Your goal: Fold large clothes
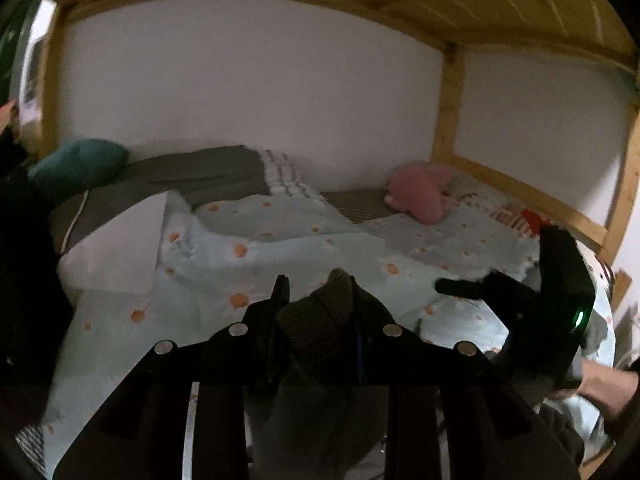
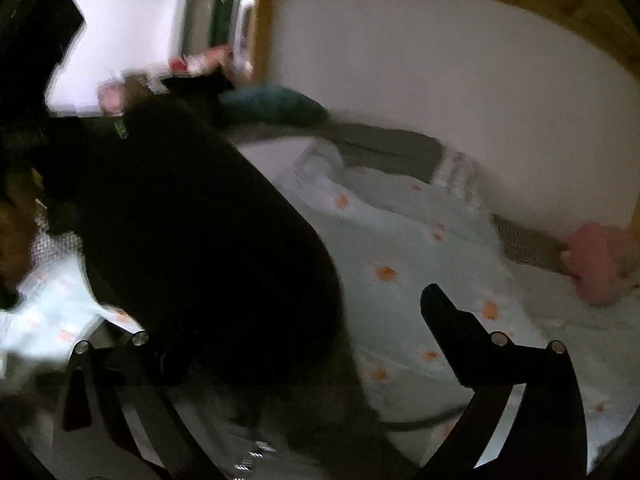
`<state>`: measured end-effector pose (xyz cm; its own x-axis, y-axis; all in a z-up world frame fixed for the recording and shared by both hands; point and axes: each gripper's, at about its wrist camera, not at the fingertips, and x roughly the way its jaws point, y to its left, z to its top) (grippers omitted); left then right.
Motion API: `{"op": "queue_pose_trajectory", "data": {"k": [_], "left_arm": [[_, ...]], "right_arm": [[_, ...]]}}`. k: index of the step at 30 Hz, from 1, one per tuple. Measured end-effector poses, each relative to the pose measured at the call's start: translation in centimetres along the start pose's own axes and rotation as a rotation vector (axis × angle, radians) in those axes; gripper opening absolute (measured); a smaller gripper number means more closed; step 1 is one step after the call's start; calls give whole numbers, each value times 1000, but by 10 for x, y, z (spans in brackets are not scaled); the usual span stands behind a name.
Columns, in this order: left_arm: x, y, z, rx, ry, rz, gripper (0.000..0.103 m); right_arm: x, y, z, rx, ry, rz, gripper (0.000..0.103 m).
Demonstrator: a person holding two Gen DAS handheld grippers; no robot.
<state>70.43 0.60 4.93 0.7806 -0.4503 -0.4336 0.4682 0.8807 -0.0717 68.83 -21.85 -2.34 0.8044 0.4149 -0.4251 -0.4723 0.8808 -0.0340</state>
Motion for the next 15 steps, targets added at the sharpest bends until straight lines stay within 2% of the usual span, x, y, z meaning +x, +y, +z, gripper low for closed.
{"op": "queue_pose_trajectory", "data": {"k": [1, 2, 3, 4, 5, 6, 8, 9, 11, 13, 14, 15], "left_arm": [[-5, -6, 6, 16, 7, -48, 26], [-9, -9, 8, 30, 13, -78, 26], [-15, -16, 12, 72, 20, -128, 26], [-20, -22, 15, 113, 25, -138, 26], [-24, -30, 18, 160, 38, -116, 26], [-27, -29, 15, 169, 57, -115, 26], [-31, -29, 16, 156, 60, -102, 26], [-34, -26, 15, 143, 58, -83, 28], [-46, -18, 13, 55, 8, -2, 42], [-63, -9, 2, -20, -64, 50, 85], [-74, -8, -6, -52, -101, 55, 90], [-83, -8, -18, -91, -131, 25, 96]], "right_arm": [[0, 1, 6, -14, 4, 30, 100], [2, 5, 11, -47, 7, 15, 100], [6, 10, 17, -95, 12, -10, 96], [8, 12, 23, -114, 17, 5, 84], [7, 14, 28, -101, 23, 46, 35], [7, 11, 34, -67, 42, 90, 14], [-1, 10, 41, -38, 24, 100, 8], [-6, 8, 44, -22, 4, 67, 8], [-21, 0, 46, 43, -42, -8, 8], [-34, -16, 48, 129, -73, -18, 8], [-35, -22, 49, 149, -76, -18, 8], [-36, -28, 51, 160, -76, -19, 8]]}}
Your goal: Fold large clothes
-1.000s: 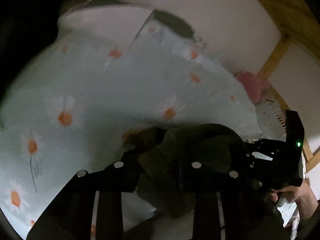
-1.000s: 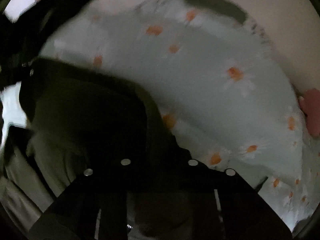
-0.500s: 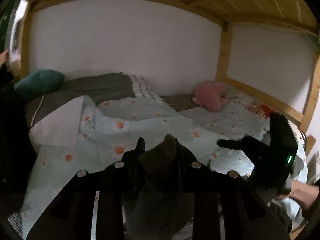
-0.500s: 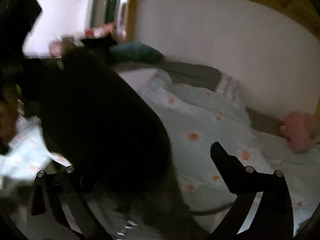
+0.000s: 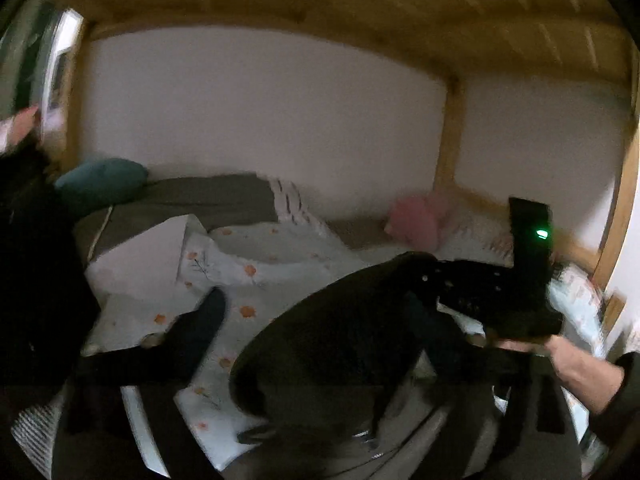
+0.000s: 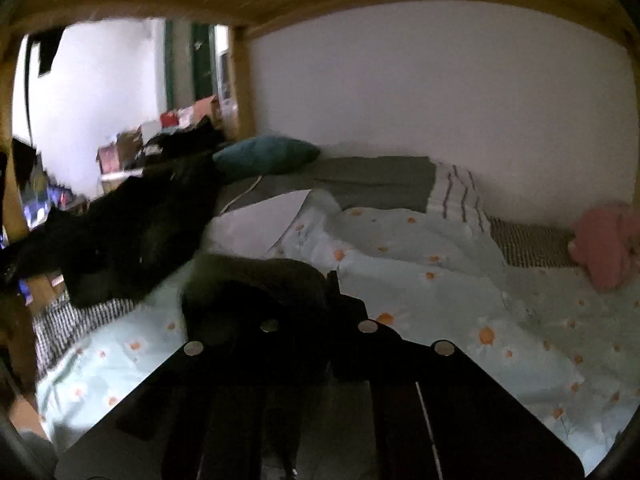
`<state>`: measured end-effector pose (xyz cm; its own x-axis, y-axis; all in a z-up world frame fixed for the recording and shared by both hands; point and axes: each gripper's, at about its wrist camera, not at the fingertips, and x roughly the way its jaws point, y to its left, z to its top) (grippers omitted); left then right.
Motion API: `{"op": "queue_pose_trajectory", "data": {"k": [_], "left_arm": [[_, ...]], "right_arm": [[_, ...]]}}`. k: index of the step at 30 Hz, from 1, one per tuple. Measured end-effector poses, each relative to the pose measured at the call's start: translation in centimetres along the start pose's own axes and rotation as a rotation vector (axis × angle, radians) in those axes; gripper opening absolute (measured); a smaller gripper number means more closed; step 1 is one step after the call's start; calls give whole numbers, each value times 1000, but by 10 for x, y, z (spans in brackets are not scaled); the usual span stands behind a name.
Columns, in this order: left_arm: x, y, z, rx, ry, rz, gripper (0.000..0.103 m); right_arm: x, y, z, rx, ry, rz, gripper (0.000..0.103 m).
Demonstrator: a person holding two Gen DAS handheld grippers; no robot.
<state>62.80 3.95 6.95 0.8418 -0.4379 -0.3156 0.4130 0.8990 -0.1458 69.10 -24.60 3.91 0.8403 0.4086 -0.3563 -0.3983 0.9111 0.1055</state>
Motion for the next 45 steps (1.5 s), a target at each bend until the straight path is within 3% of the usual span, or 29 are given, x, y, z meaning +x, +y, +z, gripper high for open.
{"op": "queue_pose_trajectory", "data": {"k": [2, 3, 6, 9, 12, 13, 14, 15, 16, 17, 19, 21, 23, 24, 28, 29, 30, 31, 32, 35, 38, 39, 40, 41, 45], "left_arm": [[-3, -4, -25, -38, 9, -77, 97], [0, -8, -32, -27, 3, -73, 97], [21, -23, -49, 101, -51, 39, 97], [45, -30, -49, 213, -68, 10, 97], [64, -40, -46, 313, -126, 110, 97], [75, -44, -45, 330, -128, 169, 98], [86, -50, -41, 353, -84, 147, 97], [90, -55, -39, 373, -54, 116, 83], [94, -59, -37, 392, -37, 98, 27], [99, -65, -34, 396, 26, 52, 24], [92, -68, -28, 349, 69, 9, 22], [81, -68, -24, 305, 118, -57, 29], [65, -60, -29, 202, 194, -127, 55], [58, -56, -36, 153, 211, -117, 83], [27, -47, -96, -14, 263, -126, 87], [26, -49, -118, -10, 298, -110, 83], [28, -49, -134, -10, 329, -100, 51], [32, -49, -154, -24, 382, -93, 7], [32, -45, -174, -62, 444, -98, 1], [33, -40, -225, -165, 540, -124, 1], [15, -43, -238, -214, 552, -168, 3], [12, -43, -238, -223, 561, -170, 25], [12, -41, -238, -241, 573, -170, 70], [11, -37, -238, -278, 565, -169, 86], [17, -27, -241, -394, 550, -222, 90]], "right_arm": [[-9, -2, 2, 9, 7, 11, 8], [-7, -7, 6, 9, 9, 30, 8], [-20, -2, 6, -25, 3, 87, 8], [-42, 4, 6, -98, -4, 117, 8], [-56, 7, 4, -177, 6, 128, 8], [-60, 6, 4, -191, 9, 130, 8], [-62, 6, 2, -202, 12, 126, 8], [-64, 5, 0, -213, 16, 114, 8], [-65, 4, -2, -221, 22, 95, 8], [-66, 4, -6, -232, 29, 72, 8], [-73, 6, -15, -248, 11, 32, 8], [-86, 3, -24, -228, -14, -6, 8], [-104, -1, -39, -197, -42, -47, 8], [-112, -4, -47, -172, -52, -55, 8], [-154, -21, -100, 9, -53, -38, 8], [-159, -20, -112, 18, -42, -42, 8], [-165, -16, -133, 28, -14, -47, 8], [-172, -10, -157, 41, 23, -46, 8], [-176, -5, -171, 44, 46, -51, 8], [-191, 16, -218, 42, 123, -80, 8], [-199, 31, -243, 18, 180, -100, 9], [-200, 34, -249, 16, 189, -107, 9], [-201, 34, -255, 25, 198, -113, 9], [-202, 32, -259, 38, 199, -119, 9], [-205, 24, -264, 106, 173, -129, 9]]}}
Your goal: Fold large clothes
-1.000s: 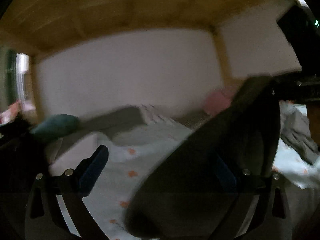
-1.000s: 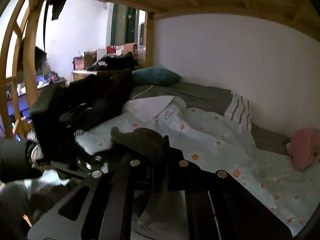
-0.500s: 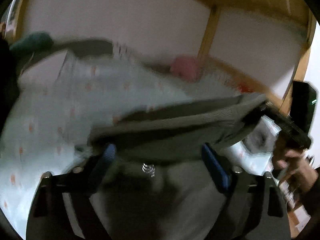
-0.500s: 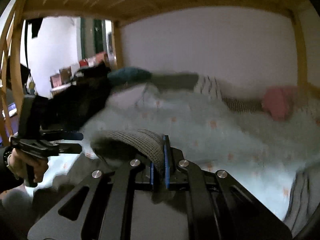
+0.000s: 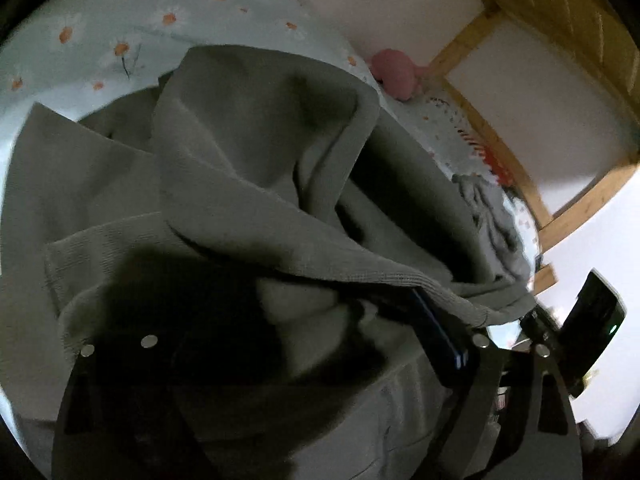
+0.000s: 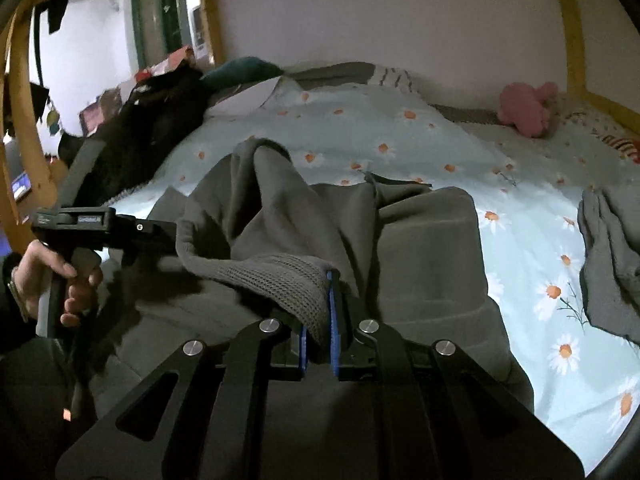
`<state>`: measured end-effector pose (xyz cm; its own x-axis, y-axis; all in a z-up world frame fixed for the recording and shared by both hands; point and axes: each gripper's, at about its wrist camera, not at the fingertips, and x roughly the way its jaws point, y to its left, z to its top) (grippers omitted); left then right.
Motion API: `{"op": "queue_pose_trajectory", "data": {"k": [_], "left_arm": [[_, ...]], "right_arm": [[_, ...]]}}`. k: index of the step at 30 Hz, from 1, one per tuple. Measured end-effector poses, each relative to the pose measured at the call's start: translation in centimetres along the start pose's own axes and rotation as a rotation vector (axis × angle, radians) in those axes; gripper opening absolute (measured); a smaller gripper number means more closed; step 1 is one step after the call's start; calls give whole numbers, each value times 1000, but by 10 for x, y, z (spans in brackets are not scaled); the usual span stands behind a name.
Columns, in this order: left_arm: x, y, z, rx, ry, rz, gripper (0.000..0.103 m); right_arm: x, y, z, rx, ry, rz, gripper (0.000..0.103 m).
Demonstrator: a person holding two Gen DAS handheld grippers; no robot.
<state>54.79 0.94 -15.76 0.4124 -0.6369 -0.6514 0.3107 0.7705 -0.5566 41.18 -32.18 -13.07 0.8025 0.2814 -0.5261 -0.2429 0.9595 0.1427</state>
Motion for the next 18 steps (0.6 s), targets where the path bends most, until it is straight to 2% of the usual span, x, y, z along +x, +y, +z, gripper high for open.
{"op": "queue_pose_trajectory", "data": {"k": [1, 2, 3, 4, 5, 8, 10, 12, 15, 16, 17, 18], "left_arm": [[3, 3, 5, -27, -1, -30, 88], [2, 7, 10, -61, -8, -76, 80], [1, 12, 18, -106, -13, -130, 42], [2, 16, 28, -141, -6, -161, 8], [1, 17, 38, -156, -19, -166, 8], [-5, 6, 58, -108, -66, -149, 7], [-13, -2, 57, -83, -98, -145, 6], [-25, -6, 48, -54, -135, -103, 6], [-43, 0, 16, -44, -160, -74, 6], [-45, 2, 5, -42, -153, -59, 6], [-45, 2, -8, -29, -136, -30, 6], [-51, 5, -12, -23, -126, -7, 6]], "right_arm": [[0, 1, -1, -2, -3, -4, 9], [0, 3, -1, -8, -3, -6, 9], [0, 6, -1, -21, -4, -15, 9], [2, 7, 0, -36, -5, -22, 9], [3, 9, 2, -43, -6, -25, 9], [9, 8, 7, -39, -11, -8, 9], [13, 5, 7, 1, 0, 20, 10], [17, 6, -2, 4, 55, 44, 11], [22, 15, -15, -59, 192, 101, 13], [24, 18, -17, -61, 253, 160, 19], [27, 19, -18, -47, 319, 238, 44], [27, 20, -16, -28, 372, 327, 81]]}}
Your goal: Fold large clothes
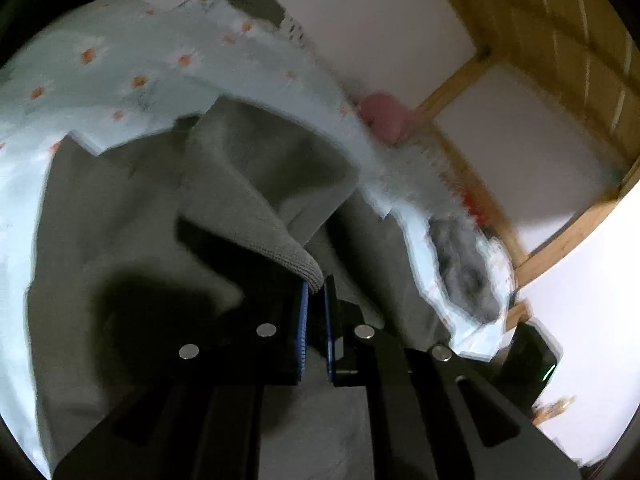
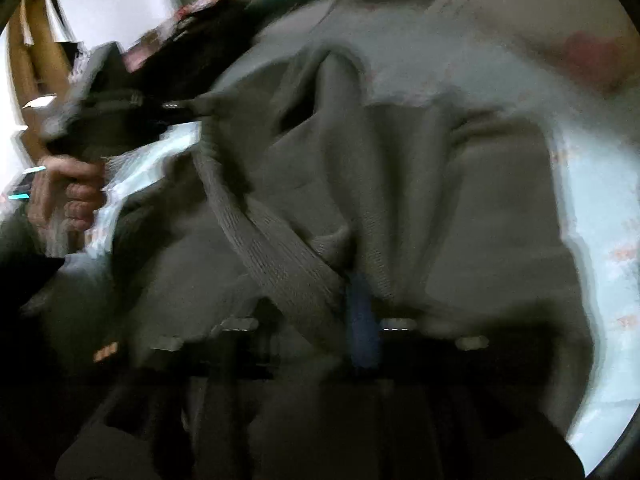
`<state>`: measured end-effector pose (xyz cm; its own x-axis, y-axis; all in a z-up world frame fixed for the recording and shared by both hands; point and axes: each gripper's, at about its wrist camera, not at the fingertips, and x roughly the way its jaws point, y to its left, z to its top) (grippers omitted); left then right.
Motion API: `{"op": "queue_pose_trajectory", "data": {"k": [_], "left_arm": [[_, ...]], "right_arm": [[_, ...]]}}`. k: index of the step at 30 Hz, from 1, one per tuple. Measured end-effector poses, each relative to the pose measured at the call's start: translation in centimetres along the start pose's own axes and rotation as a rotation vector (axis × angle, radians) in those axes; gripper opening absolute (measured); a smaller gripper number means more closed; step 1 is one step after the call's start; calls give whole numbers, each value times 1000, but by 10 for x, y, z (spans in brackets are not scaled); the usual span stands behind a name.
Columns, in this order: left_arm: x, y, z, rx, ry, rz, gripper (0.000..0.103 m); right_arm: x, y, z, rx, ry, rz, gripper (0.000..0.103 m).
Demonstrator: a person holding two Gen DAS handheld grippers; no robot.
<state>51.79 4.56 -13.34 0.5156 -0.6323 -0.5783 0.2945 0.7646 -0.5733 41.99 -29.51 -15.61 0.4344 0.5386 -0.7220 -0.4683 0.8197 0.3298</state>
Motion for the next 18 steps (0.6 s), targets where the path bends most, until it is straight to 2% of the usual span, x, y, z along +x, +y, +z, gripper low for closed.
{"op": "queue_pose_trajectory", "data": {"k": [1, 2, 4, 5, 7, 9, 10, 11, 12, 13, 14, 15, 16, 17, 18], "left_arm": [[-2, 2, -9, 4, 10, 16, 6], [-4, 6, -21, 0, 21, 30, 6], [-8, 16, -31, -26, 22, 37, 6], [-10, 20, -33, -41, 18, 35, 6], [-8, 20, -29, -42, 22, 34, 6], [-10, 16, -26, -22, 15, 33, 6], [-11, 14, -24, -14, 14, 30, 6], [-12, 11, -21, -9, 5, 26, 6], [-11, 6, -21, -4, 0, 16, 6], [-12, 3, -20, 2, -3, 5, 6], [-13, 1, -21, 6, -10, -1, 6], [-14, -3, -20, 8, -14, -13, 6], [-15, -6, -20, 7, -14, -29, 6], [-16, -8, -20, 10, -20, -38, 6], [-17, -11, -20, 18, -24, -48, 6]], "right_arm": [[-3, 0, 2, 14, 3, 61, 97], [-11, -2, 5, 47, -15, 162, 100], [-24, -12, 13, 119, -35, 375, 100], [-30, -17, 16, 140, -68, 403, 100], [-46, -41, 24, 235, -199, 369, 100], [-49, -69, 29, 360, -242, 355, 100], [-51, -89, 31, 434, -291, 351, 100], [-49, -101, 34, 480, -305, 303, 100], [-40, -117, 37, 544, -285, 243, 100], [-22, -137, 42, 631, -229, 204, 99], [-10, -148, 45, 661, -210, 224, 92], [7, -158, 50, 681, -192, 280, 83], [26, -164, 56, 689, -159, 322, 81], [37, -168, 61, 689, -131, 314, 73], [49, -169, 69, 675, -105, 283, 57]]}}
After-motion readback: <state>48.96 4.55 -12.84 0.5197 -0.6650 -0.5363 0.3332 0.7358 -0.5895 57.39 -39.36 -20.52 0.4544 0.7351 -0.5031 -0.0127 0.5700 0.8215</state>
